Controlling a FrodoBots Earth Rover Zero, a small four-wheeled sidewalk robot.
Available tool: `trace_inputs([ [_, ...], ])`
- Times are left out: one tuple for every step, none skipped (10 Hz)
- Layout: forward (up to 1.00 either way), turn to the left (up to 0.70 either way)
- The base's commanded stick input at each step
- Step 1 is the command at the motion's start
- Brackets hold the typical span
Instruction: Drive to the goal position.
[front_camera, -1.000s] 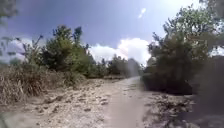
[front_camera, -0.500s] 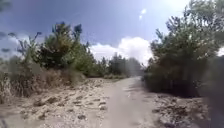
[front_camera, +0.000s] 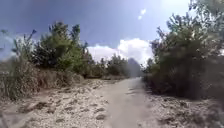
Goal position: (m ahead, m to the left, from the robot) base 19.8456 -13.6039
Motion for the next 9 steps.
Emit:
trace_inputs([
  [0.6, 0.01],
  [0.6, 0.01],
  [0.6, 0.01],
  [0.6, 0.01],
  [0.6, 0.01],
  [0.6, 0.01],
  [0.6, 0.01],
  [0.6, 0.01],
  [0.6, 0.01],
])
